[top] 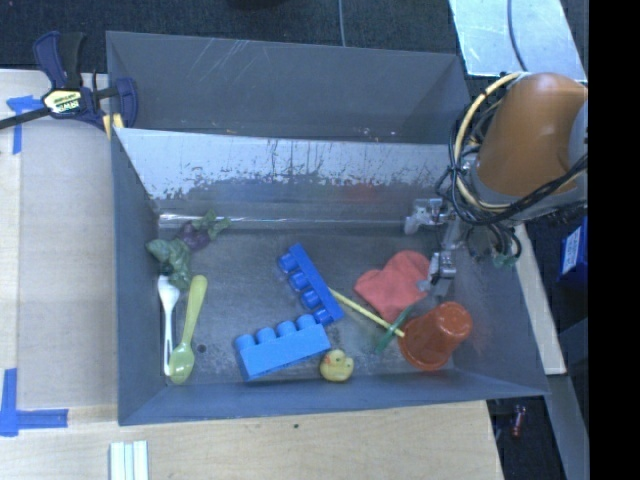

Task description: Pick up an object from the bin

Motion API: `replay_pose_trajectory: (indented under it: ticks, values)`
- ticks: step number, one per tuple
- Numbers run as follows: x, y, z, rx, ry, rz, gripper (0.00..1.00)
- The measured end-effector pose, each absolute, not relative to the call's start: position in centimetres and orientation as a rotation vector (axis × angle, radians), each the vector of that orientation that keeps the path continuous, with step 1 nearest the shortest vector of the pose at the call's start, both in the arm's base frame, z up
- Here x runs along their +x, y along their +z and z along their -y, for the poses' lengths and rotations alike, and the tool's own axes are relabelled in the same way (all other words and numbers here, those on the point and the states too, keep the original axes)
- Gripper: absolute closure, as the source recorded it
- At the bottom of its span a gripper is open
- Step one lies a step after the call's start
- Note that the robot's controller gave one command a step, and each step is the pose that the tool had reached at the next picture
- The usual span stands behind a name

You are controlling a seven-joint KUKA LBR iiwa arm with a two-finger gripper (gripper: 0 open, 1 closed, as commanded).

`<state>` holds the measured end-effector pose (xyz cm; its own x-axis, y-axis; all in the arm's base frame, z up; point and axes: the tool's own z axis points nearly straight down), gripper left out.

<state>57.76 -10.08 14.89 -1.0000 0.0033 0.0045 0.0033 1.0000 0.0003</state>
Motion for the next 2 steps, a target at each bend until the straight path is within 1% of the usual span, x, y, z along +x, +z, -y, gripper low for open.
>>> replay_pose_trajectory:
  ticks: [1,2]
  values:
    - [58.0,15.4,10.1,-0.001,0.001,3.146,0.00]
    - [59.8,8.6,11.7,0.080,0.004,3.150,0.00]
